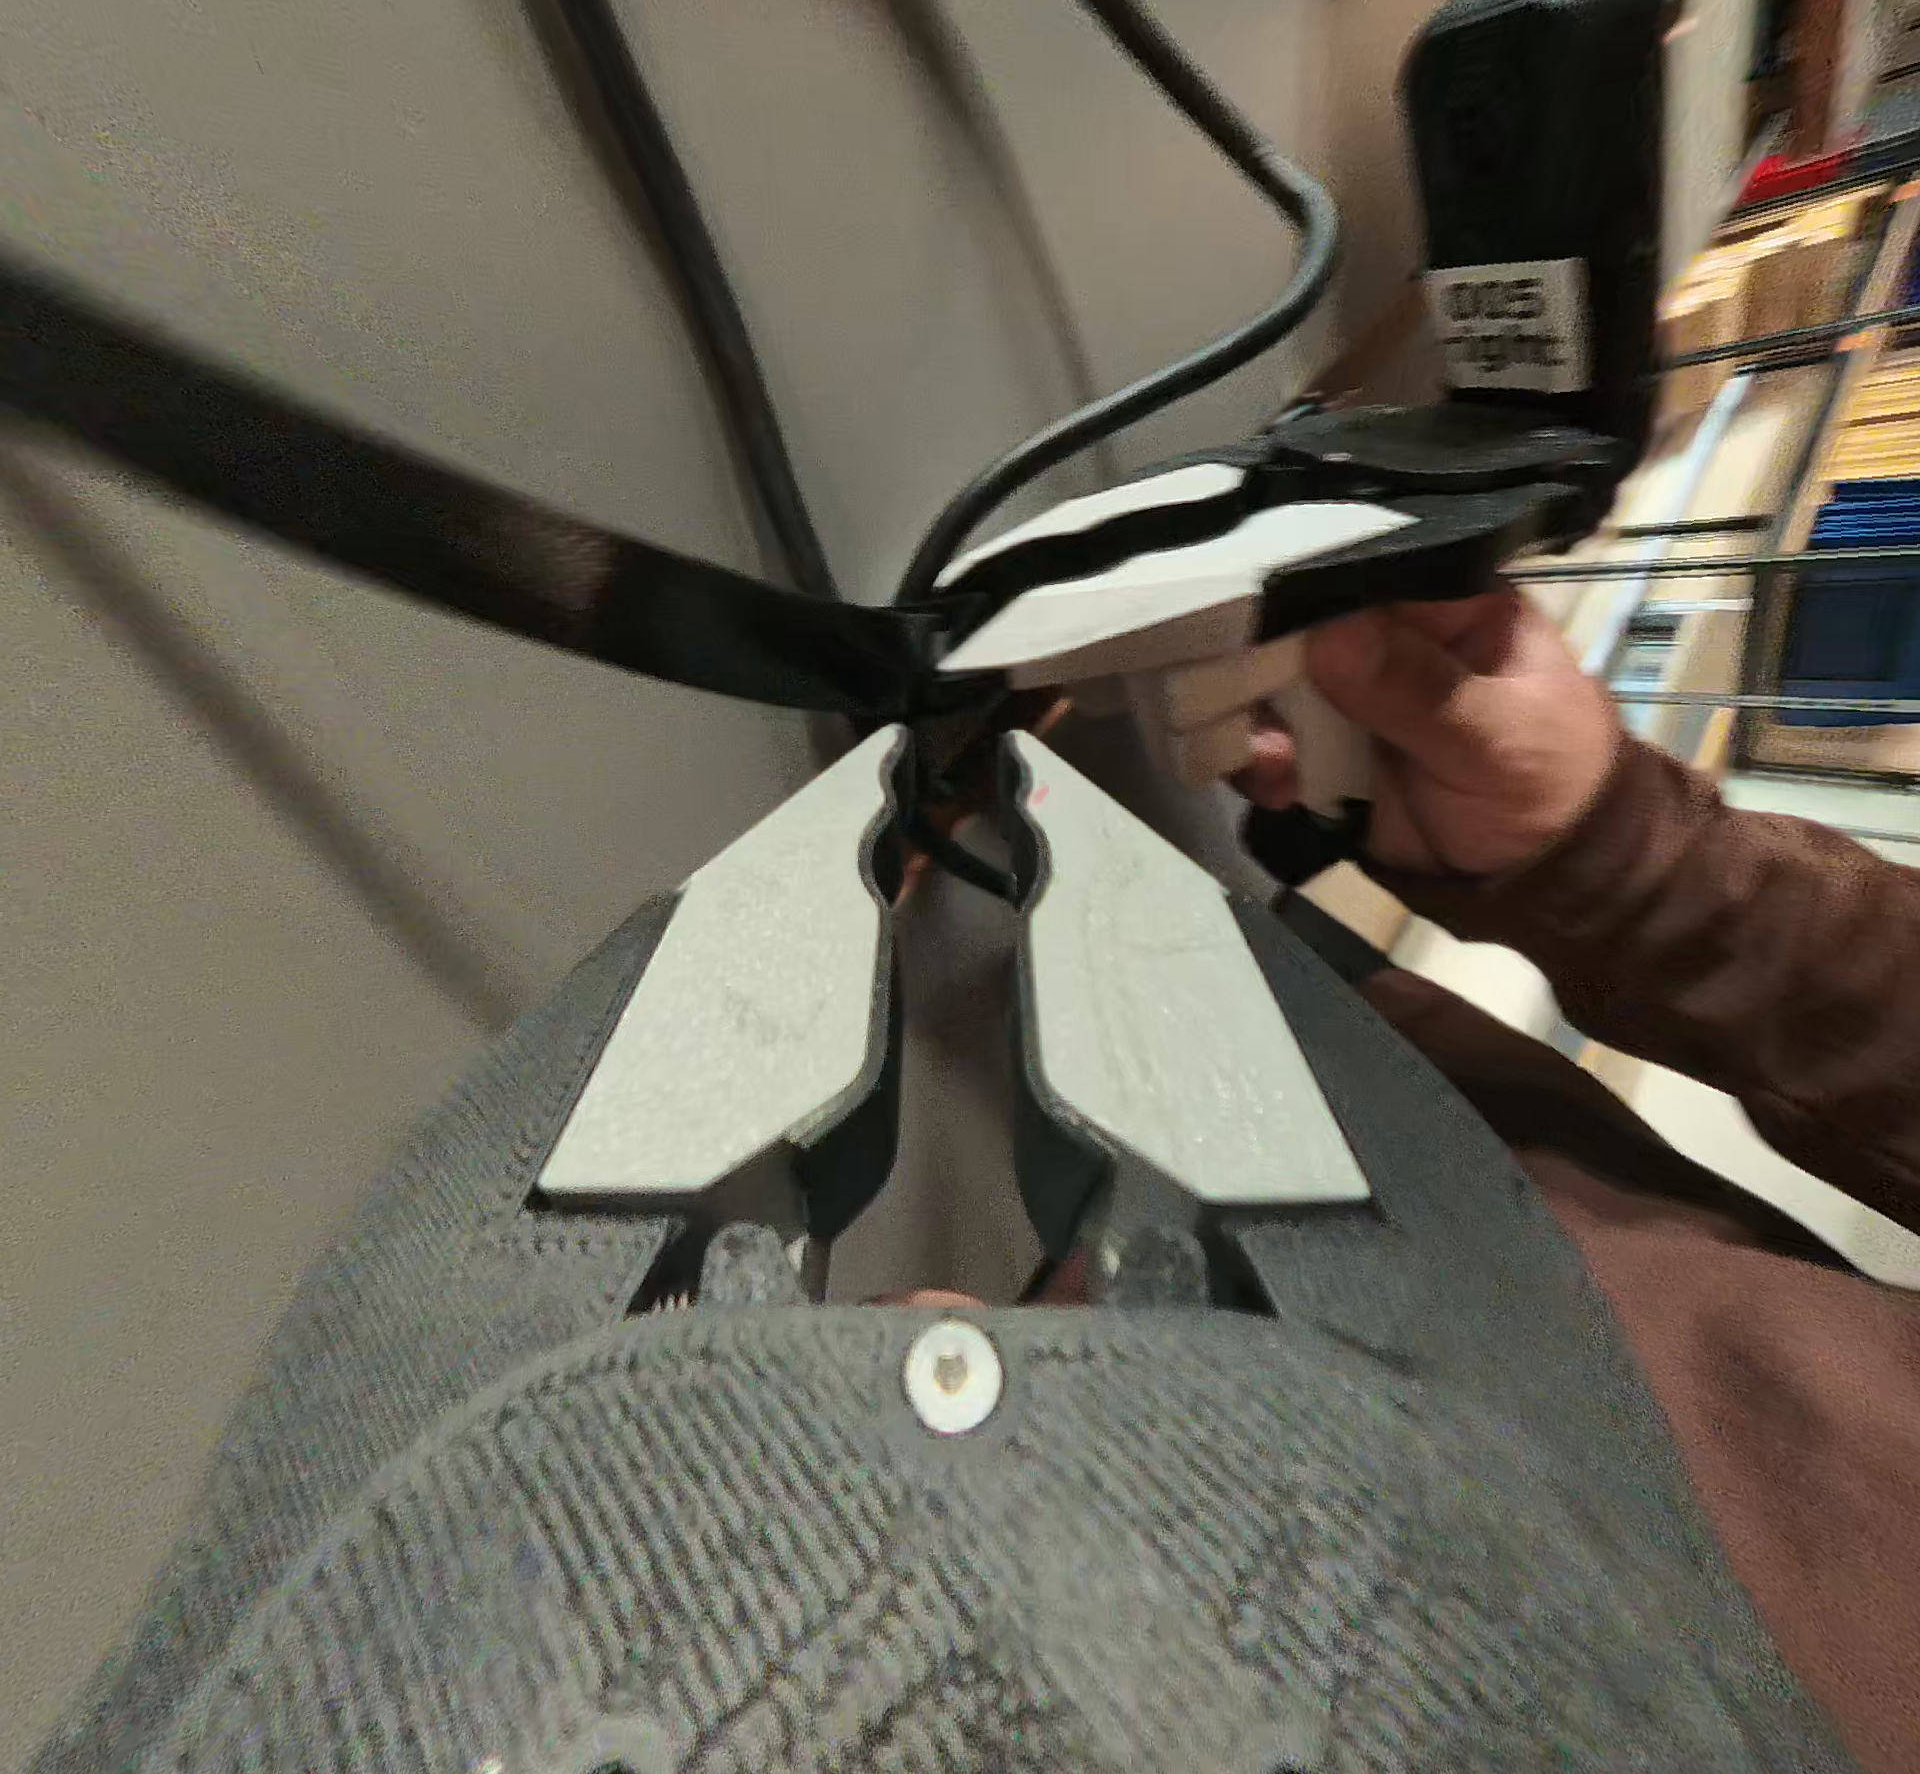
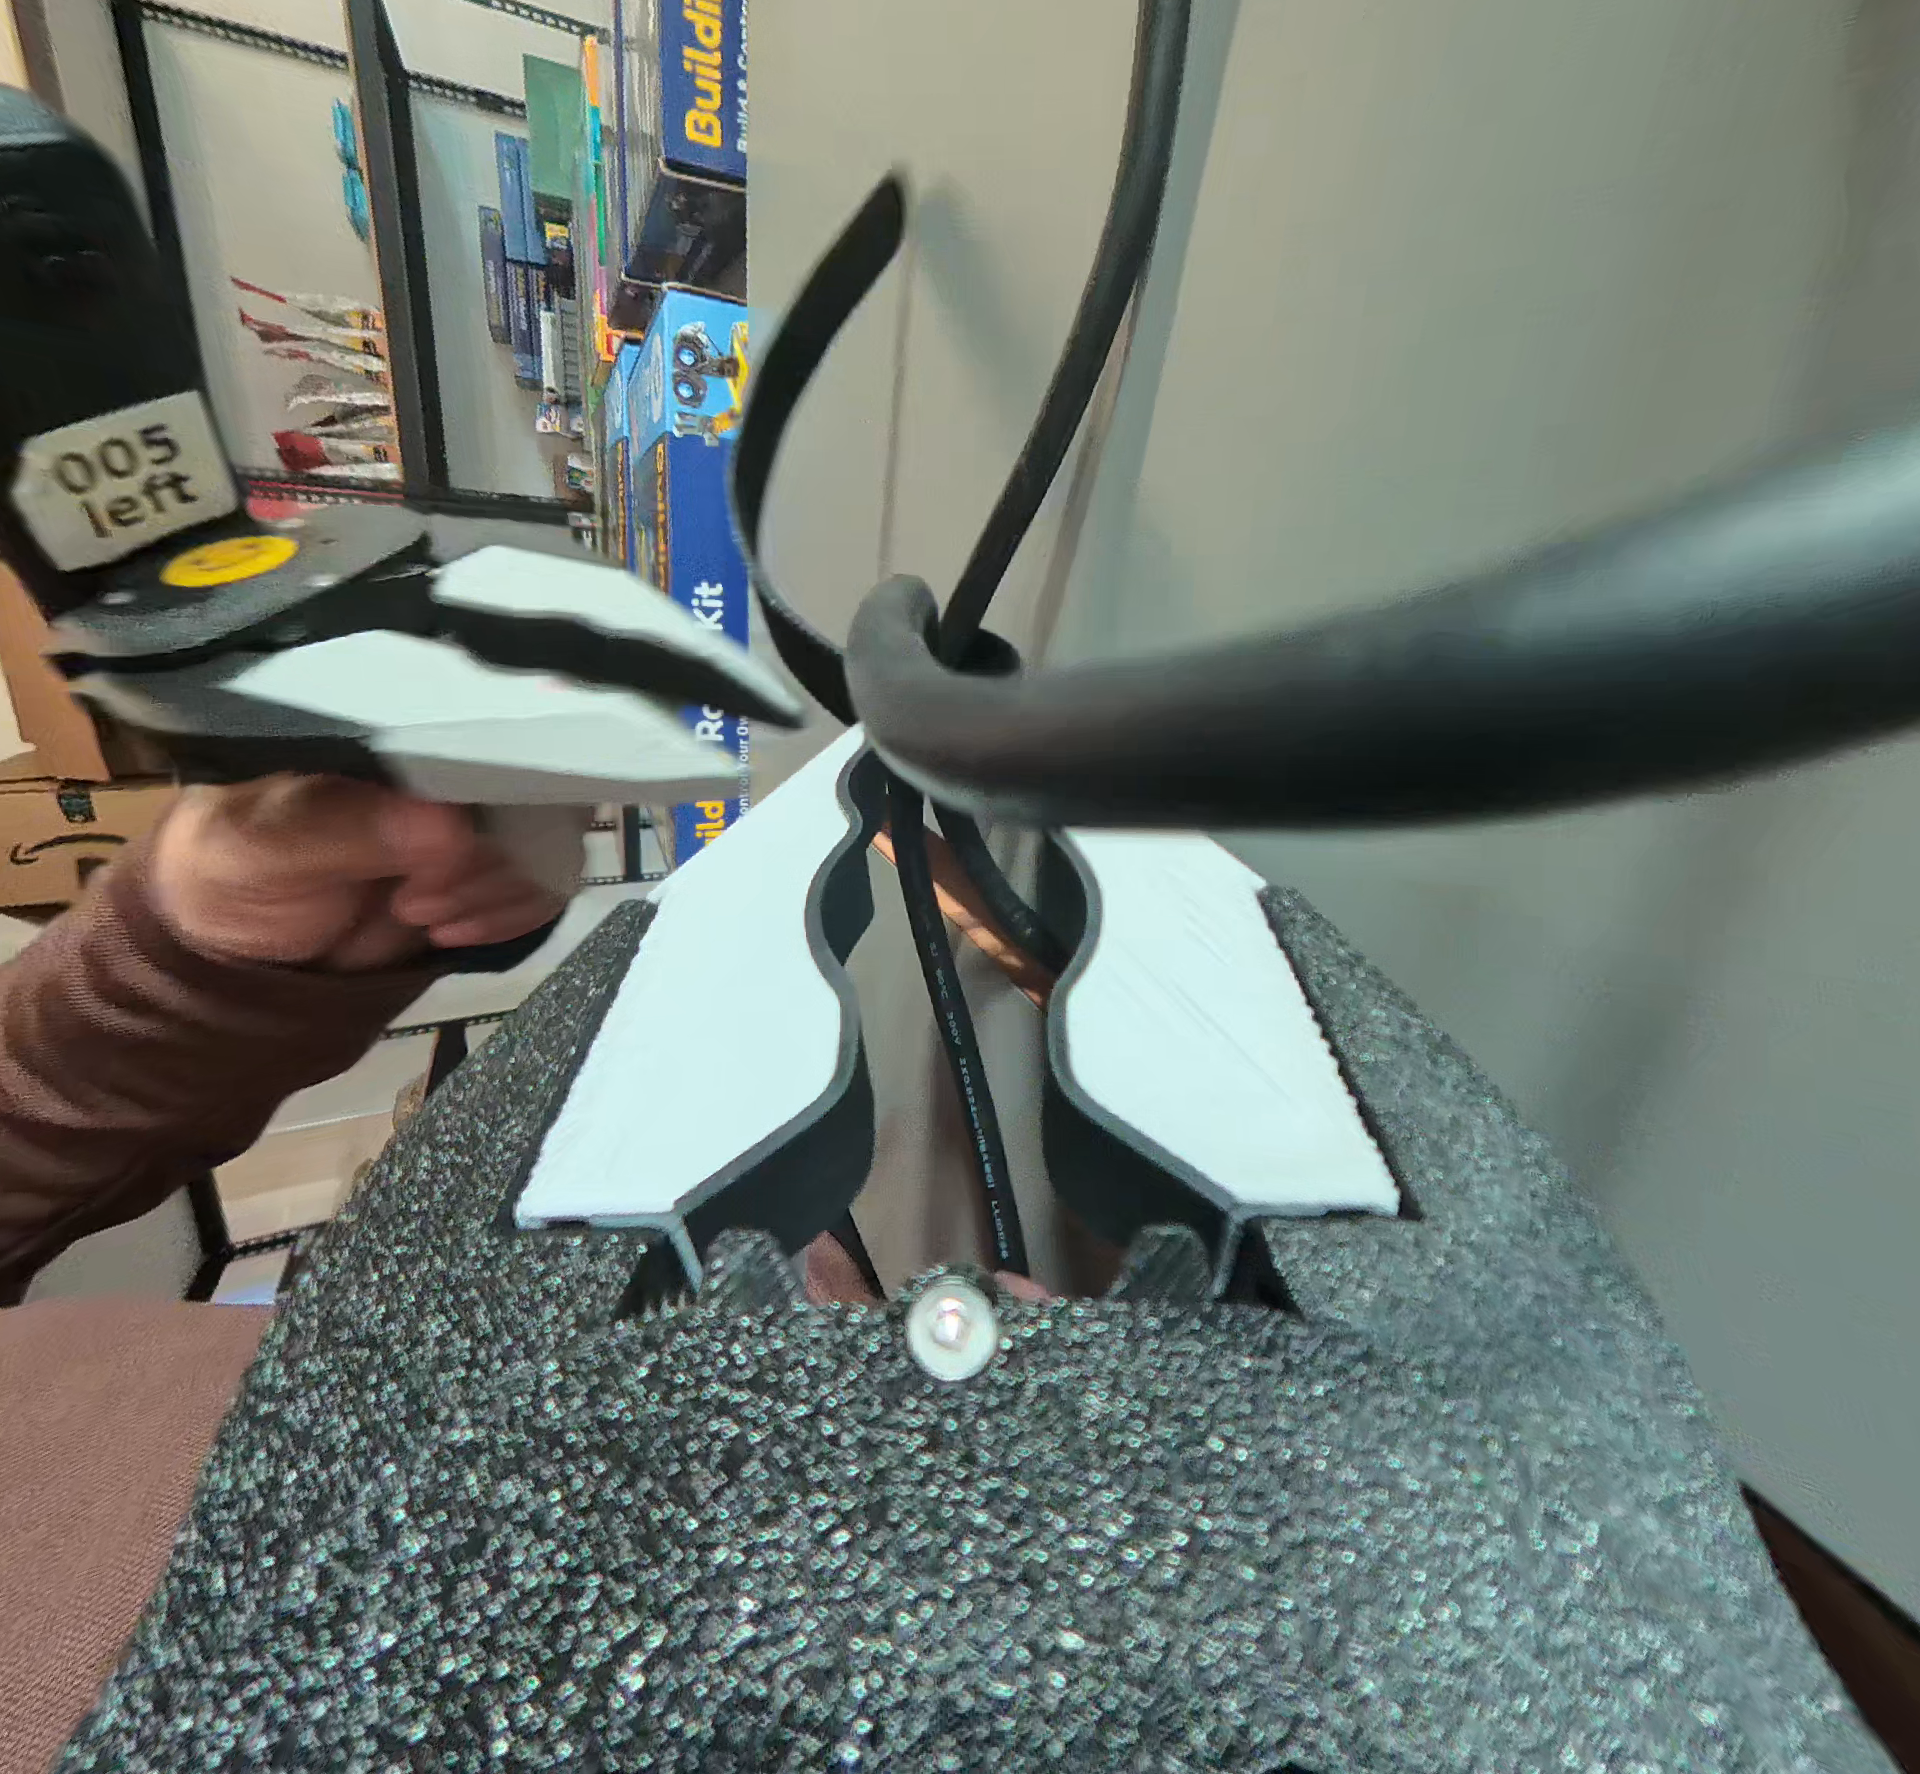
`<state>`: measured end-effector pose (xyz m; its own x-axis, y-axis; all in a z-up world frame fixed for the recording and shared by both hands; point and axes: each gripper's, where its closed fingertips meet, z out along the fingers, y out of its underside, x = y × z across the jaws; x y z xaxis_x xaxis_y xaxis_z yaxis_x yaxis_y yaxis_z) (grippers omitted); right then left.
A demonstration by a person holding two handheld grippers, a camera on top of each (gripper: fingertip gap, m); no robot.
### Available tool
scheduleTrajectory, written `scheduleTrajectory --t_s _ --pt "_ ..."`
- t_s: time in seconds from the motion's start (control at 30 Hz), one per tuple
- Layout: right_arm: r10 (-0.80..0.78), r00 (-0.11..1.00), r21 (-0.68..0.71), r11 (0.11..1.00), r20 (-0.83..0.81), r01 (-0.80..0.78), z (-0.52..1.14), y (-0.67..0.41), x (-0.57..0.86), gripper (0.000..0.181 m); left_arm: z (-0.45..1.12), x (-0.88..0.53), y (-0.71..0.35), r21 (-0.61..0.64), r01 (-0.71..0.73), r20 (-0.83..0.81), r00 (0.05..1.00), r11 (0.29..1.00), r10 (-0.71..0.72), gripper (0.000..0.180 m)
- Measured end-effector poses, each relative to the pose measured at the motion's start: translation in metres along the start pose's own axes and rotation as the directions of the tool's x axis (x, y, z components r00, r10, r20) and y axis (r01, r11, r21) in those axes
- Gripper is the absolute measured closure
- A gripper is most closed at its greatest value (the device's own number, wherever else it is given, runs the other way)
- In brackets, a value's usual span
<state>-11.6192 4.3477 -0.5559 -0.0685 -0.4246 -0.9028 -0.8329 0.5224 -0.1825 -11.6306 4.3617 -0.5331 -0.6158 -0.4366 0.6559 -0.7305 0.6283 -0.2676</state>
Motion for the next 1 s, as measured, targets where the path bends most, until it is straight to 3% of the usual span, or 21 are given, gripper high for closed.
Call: scheduleTrajectory --t_s 0.1,0.2,0.27,0.3,0.4,0.47,0.57,0.63,0.73,1.0 --pt "-0.029 1.000 -0.025 0.999 0.010 0.029 0.002 -0.002 0.000 0.156 -0.023 0.018 -0.009 0.081 -0.074 -0.013 0.997 0.994 0.076 0.170" --pt "-0.046 0.999 -0.043 0.998 0.017 0.047 0.006 -0.003 -0.001 0.157 -0.023 0.002 -0.010 0.060 -0.152 0.081 0.986 0.987 0.147 0.167" --pt "-0.041 0.999 -0.049 0.998 0.025 0.042 0.009 -0.003 0.000 0.159 -0.011 -0.014 -0.007 0.018 -0.111 0.104 0.989 0.994 0.109 0.164" --pt "-0.036 0.999 -0.052 0.998 0.030 0.038 0.010 -0.003 0.000 0.128 -0.005 -0.022 -0.006 0.011 -0.080 0.112 0.991 0.997 0.078 0.163" --pt "-0.020 0.999 -0.057 0.998 0.025 0.021 0.011 -0.002 0.003 0.163 0.003 -0.034 -0.006 0.026 -0.010 0.108 0.994 1.000 0.007 0.160" --pt "-0.010 0.999 -0.056 0.998 0.032 0.012 0.014 -0.003 0.002 0.167 -0.004 -0.033 -0.013 0.072 -0.015 0.110 0.994 0.997 0.007 0.159" --pt "-0.022 0.999 -0.065 0.998 0.028 0.024 0.017 -0.002 0.002 0.165 -0.018 -0.027 -0.021 0.105 -0.109 0.144 0.985 0.988 0.093 0.161" --pt "-0.014 1.000 -0.069 0.997 0.017 0.016 0.017 -0.002 0.003 0.163 -0.015 -0.035 -0.016 0.038 -0.149 0.179 0.974 0.988 0.140 0.167" --pt "0.000 1.000 -0.064 0.998 -0.017 -0.001 0.018 -0.002 0.002 0.159 -0.005 -0.054 -0.006 -0.058 -0.069 0.178 0.981 0.996 0.078 0.169" --pt "0.012 0.999 -0.104 0.994 -0.041 -0.016 0.027 -0.002 -0.001 0.153 -0.033 -0.033 -0.028 0.079 -0.062 0.117 0.992 0.995 0.053 0.176"
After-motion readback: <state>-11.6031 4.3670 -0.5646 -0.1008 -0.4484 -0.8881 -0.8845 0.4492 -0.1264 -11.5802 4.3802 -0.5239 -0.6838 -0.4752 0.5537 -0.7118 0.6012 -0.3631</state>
